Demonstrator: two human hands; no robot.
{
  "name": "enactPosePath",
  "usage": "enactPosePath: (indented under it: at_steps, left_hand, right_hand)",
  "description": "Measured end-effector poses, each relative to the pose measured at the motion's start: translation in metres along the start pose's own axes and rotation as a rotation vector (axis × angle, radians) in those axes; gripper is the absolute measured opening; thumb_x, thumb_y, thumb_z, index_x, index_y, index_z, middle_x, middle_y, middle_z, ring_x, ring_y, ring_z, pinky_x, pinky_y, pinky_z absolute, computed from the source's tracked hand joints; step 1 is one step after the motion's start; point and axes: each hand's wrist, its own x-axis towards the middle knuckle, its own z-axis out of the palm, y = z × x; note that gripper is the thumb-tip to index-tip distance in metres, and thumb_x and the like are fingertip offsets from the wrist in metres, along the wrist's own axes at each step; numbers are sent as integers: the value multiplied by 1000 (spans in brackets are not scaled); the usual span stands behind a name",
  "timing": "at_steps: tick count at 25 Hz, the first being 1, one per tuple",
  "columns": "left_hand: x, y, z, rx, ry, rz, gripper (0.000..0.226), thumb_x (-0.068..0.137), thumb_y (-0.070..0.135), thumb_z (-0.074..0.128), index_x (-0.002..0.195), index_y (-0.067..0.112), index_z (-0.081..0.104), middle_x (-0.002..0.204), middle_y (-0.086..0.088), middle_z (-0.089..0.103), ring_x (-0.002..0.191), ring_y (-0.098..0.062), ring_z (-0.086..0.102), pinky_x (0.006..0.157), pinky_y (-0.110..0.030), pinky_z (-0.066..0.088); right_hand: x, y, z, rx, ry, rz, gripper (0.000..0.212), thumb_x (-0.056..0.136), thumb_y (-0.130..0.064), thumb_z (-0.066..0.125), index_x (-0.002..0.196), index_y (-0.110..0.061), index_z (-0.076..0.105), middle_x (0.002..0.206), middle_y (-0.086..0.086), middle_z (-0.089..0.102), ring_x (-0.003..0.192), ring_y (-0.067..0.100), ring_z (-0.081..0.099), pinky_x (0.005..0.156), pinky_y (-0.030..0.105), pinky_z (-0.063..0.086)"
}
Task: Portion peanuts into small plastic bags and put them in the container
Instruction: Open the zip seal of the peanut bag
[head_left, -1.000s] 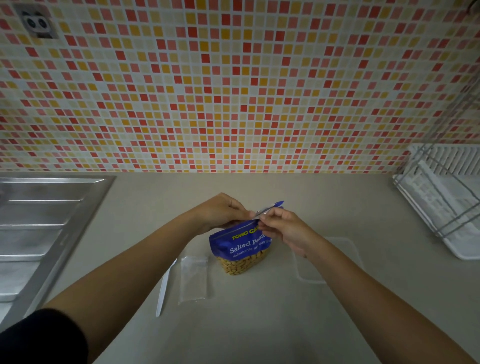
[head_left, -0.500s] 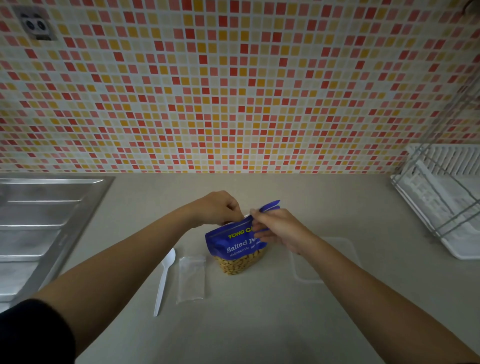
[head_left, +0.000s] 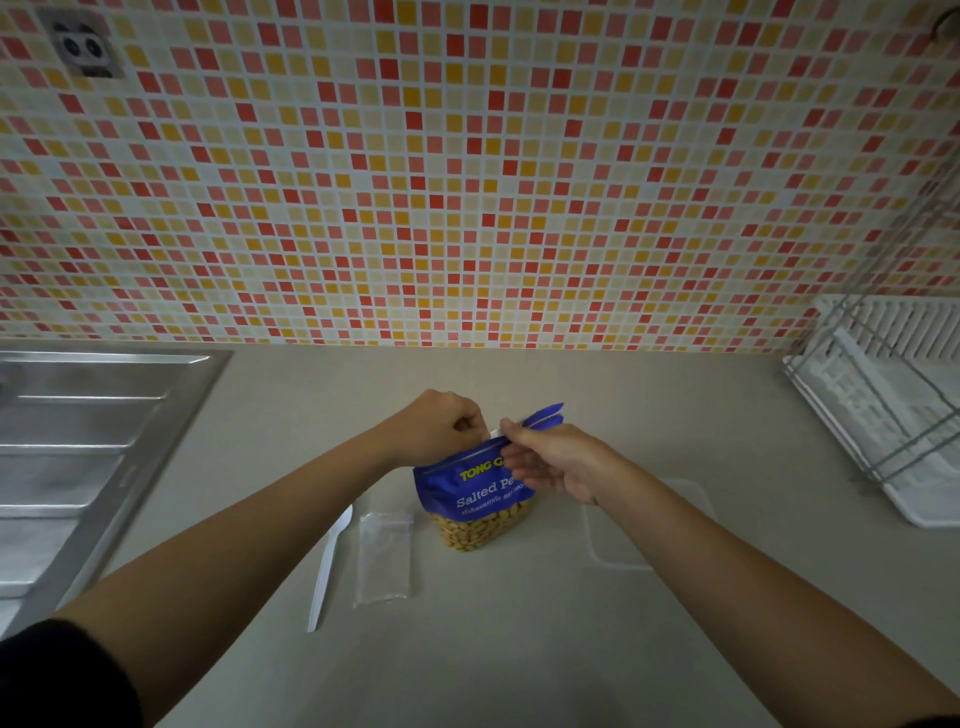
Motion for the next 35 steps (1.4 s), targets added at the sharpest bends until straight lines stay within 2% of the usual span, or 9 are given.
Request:
enactPosePath:
  at_steps: [4,8,12,18,26,29,31,33,35]
  left_hand:
    - [2,-1,1,-62,-37,-7,20,94,23,50,105,13,64,106,-2,69,83,-6,59,66,-11,45]
    - [0,-4,3,-190,-65,-44,24,92,27,54,108,11,62,105,-1,68,84,-9,63,71,-19,51]
    - [-1,-3,7,-83,65,-12,18,92,21,54,103,11,65,96,4,67,76,-5,57,64,-12,45]
    - [-9,4,24,159,313,80,18,90,16,50,93,8,66,91,-7,72,80,-20,62,68,-23,40]
    - [-10,4,24,299,397,33,20,91,18,44,97,8,60,93,-9,67,82,-25,61,74,-34,50]
    - [-8,-4,18,246,362,74,25,95,22,44,102,10,64,96,-7,70,84,-21,62,77,-29,49]
    - [-10,-2,15,227,288,105,27,94,26,48,108,12,66,100,-5,71,87,-18,64,76,-23,47]
    - [-10,-1,13,222,221,108,29,93,30,52,113,13,65,103,-3,71,91,-16,64,76,-21,47]
    - [-8,-1,12,222,216,97,27,92,27,52,112,14,66,103,-3,71,90,-15,64,76,-20,46]
  right_hand:
    - [0,-1,-5,46,-50,-28,20,85,-28,66,93,-9,65,78,1,68,69,8,63,48,14,50]
    - [0,9,-4,148,-88,-70,12,87,-22,63,87,-11,62,75,0,65,68,8,61,52,13,52]
    - [2,15,0,98,-43,-114,15,88,-20,61,75,-12,60,63,-2,58,56,5,53,46,12,44]
    - [1,14,8,47,77,-119,23,90,-15,55,67,-12,56,59,-1,54,52,5,48,41,11,38]
    - [-5,9,12,-121,131,-130,25,86,-14,54,62,-12,58,55,-1,55,45,5,49,41,13,39]
    - [-11,12,7,-156,121,-130,21,85,-18,54,66,-13,61,59,-2,59,51,6,52,46,15,42]
    - [-12,15,1,-411,208,-252,19,83,-28,58,72,-13,58,63,-4,57,55,4,51,50,17,40]
    - [-8,21,-6,-683,420,-605,27,80,-37,65,85,-14,50,75,-8,51,61,0,47,51,16,35]
    - [-6,25,-15,-807,366,-926,32,83,-42,61,98,-15,52,95,-7,50,67,1,51,57,16,42]
